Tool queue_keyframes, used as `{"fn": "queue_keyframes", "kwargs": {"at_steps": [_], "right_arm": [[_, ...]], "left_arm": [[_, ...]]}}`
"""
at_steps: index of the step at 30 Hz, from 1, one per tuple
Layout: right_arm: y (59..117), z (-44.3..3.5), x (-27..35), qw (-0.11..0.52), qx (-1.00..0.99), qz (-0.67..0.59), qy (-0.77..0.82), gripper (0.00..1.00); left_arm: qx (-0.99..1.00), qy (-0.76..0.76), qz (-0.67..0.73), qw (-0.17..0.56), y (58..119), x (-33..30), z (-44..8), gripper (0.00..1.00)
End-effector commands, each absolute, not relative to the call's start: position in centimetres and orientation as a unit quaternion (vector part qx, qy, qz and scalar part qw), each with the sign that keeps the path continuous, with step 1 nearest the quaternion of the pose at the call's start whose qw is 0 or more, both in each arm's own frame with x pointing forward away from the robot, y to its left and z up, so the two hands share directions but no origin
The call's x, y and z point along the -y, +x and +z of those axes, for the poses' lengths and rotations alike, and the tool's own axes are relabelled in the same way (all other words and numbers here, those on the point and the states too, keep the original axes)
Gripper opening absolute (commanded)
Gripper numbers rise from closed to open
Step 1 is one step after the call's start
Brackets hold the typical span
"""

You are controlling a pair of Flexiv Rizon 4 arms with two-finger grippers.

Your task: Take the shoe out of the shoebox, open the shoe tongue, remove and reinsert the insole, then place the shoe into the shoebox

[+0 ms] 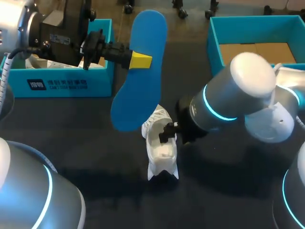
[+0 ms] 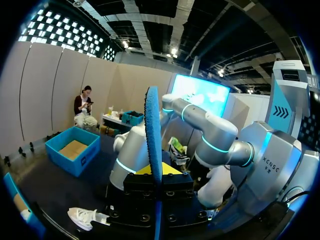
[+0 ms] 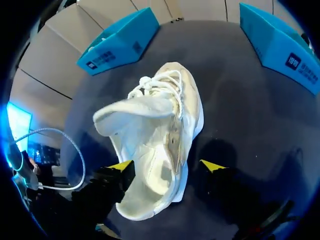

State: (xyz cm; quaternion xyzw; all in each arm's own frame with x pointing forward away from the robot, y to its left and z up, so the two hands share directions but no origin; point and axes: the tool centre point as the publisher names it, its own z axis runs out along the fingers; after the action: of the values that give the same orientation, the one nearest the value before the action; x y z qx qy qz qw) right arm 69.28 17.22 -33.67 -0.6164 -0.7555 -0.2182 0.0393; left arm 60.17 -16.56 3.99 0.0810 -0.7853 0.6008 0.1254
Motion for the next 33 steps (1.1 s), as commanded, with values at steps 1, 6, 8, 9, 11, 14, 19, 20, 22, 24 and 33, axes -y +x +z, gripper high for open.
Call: {"fn": "queue_keyframes", "kwargs": {"at_steps": [1, 6, 8, 9, 11, 14, 19, 20, 22, 24, 33], "right_arm": [[68.7, -29.3, -13.6, 0.075, 0.777, -0.288, -0.554, 1.00], [68.7, -29.3, -13.6, 0.075, 0.777, -0.288, -0.554, 1.00], [68.7, -29.3, -13.6, 0.075, 0.777, -0.288, -0.554, 1.00], [68.7, -29.3, -13.6, 0.075, 0.777, -0.288, -0.554, 1.00], [68.7, -29.3, -13.6, 0.075, 0.777, -0.288, -0.554, 1.00], [69.6, -29.7, -13.5, 0.131, 0.756, -0.330, -0.549, 1.00], [70.9, -26.1, -11.4, 0.134, 0.740, -0.372, -0.544, 1.00], [71.0, -25.4, -11.0, 0.135, 0.740, -0.379, -0.539, 1.00], [71.1, -24.5, -10.3, 0.146, 0.734, -0.380, -0.544, 1.00], [71.4, -23.2, -9.8, 0.153, 0.731, -0.387, -0.540, 1.00], [71.8, -22.0, -9.4, 0.204, 0.711, -0.394, -0.545, 1.00]], "left_arm": [[0.786, 0.081, 0.600, 0.126, 60.2, 16.6, 3.9, 0.00], [0.786, 0.081, 0.600, 0.126, 60.2, 16.6, 3.9, 0.00], [0.786, 0.081, 0.600, 0.126, 60.2, 16.6, 3.9, 0.00], [0.786, 0.081, 0.600, 0.126, 60.2, 16.6, 3.9, 0.00], [0.786, 0.081, 0.600, 0.126, 60.2, 16.6, 3.9, 0.00], [0.786, 0.081, 0.600, 0.126, 60.2, 16.6, 3.9, 0.00], [0.786, 0.081, 0.600, 0.126, 60.2, 16.6, 3.9, 0.00], [0.786, 0.081, 0.600, 0.126, 60.2, 16.6, 3.9, 0.00], [0.786, 0.081, 0.600, 0.126, 60.2, 16.6, 3.9, 0.00], [0.786, 0.081, 0.600, 0.126, 60.2, 16.6, 3.9, 0.00], [0.640, -0.216, 0.729, -0.112, 60.8, 16.2, 3.8, 0.00]]}}
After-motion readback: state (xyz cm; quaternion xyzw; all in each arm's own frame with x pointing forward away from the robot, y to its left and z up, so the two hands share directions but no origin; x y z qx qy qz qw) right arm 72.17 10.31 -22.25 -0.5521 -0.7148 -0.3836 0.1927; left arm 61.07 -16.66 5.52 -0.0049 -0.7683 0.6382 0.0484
